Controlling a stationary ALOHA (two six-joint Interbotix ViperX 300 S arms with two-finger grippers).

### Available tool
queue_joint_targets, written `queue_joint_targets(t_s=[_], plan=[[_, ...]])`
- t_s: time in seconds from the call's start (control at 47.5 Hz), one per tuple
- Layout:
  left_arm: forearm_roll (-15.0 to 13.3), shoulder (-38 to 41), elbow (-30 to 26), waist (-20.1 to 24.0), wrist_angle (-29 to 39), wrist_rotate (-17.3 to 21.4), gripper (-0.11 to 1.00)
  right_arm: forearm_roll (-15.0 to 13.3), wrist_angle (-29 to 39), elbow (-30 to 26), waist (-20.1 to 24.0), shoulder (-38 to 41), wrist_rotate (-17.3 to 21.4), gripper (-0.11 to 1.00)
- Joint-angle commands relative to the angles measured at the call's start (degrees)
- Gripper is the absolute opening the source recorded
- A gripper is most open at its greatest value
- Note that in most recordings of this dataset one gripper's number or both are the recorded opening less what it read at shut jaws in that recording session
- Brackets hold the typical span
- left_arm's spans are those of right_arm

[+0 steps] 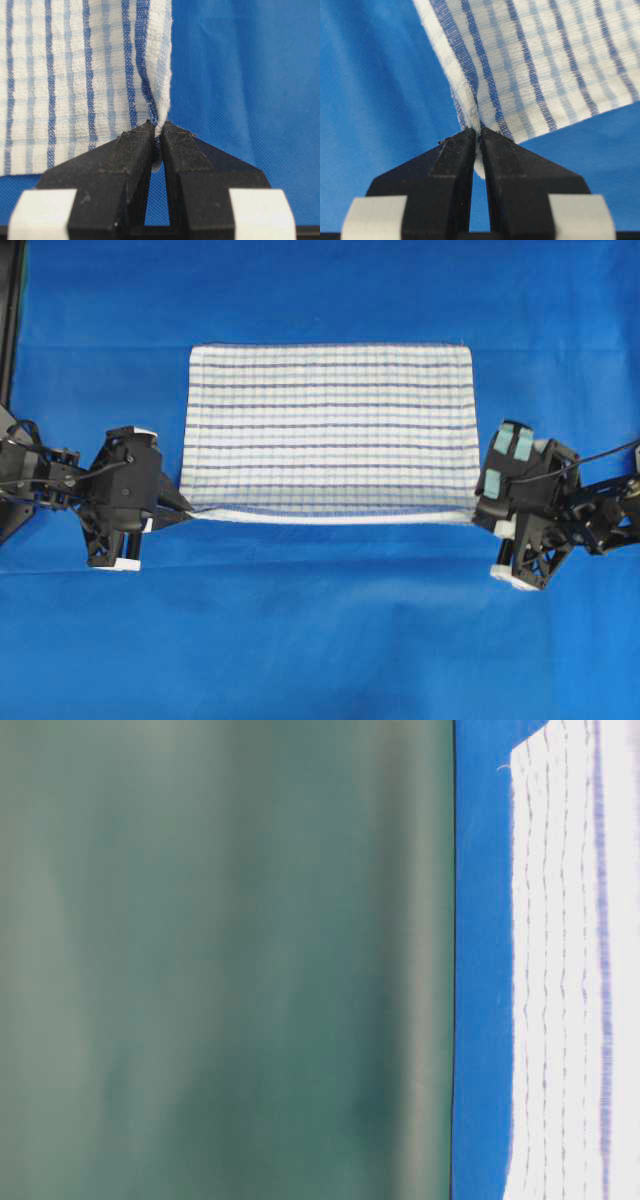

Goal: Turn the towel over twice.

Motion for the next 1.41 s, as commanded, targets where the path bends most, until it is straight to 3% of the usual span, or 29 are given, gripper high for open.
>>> queue_joint_targets(t_s=[0.0, 0.652, 0.715, 0.778, 0.884, 0.947, 1.01, 1.178, 1.389], plan=[[-0.18, 1.23, -0.97, -0.7, -0.35, -0.09, 0.04, 0.09, -1.67, -0.53, 0.53, 0.7, 0.53, 0.08], [-0.18, 2.02, -2.11, -2.29, 0.09, 0.18, 0.05, 0.09, -3.78, -1.67, 1.14, 3.25, 1.05, 0.09], [-0.18, 2.02, -2.29, -2.2, 0.26, 0.18, 0.11, 0.09, -3.78, -2.02, 1.14, 3.43, 1.05, 0.09], [-0.18, 1.85, -2.55, -2.29, 0.88, 0.26, 0.25, 0.09, -3.78, -2.46, 1.23, 4.04, 1.14, 0.1], [-0.18, 1.41, -3.08, -2.29, 3.08, 0.26, 0.55, 0.09, -3.78, -3.34, 1.41, 4.48, 1.05, 0.38], [-0.18, 0.97, -3.6, -2.29, 4.66, 0.26, 0.61, 0.0, -3.52, -3.78, 1.41, 4.57, 1.05, 0.56], [-0.18, 0.09, -4.13, -2.29, 6.24, 0.44, 0.59, -0.09, -3.16, -4.04, 1.41, 4.31, 0.97, 0.67], [-0.09, -4.48, -6.15, -2.29, 9.84, 0.88, 0.59, -1.05, 0.79, -5.27, 1.41, 2.02, 0.09, 0.62], [0.09, -12.66, -7.65, -1.58, 10.46, 1.14, 0.59, -7.47, 5.54, -6.24, 1.05, -4.75, 0.09, 0.62]])
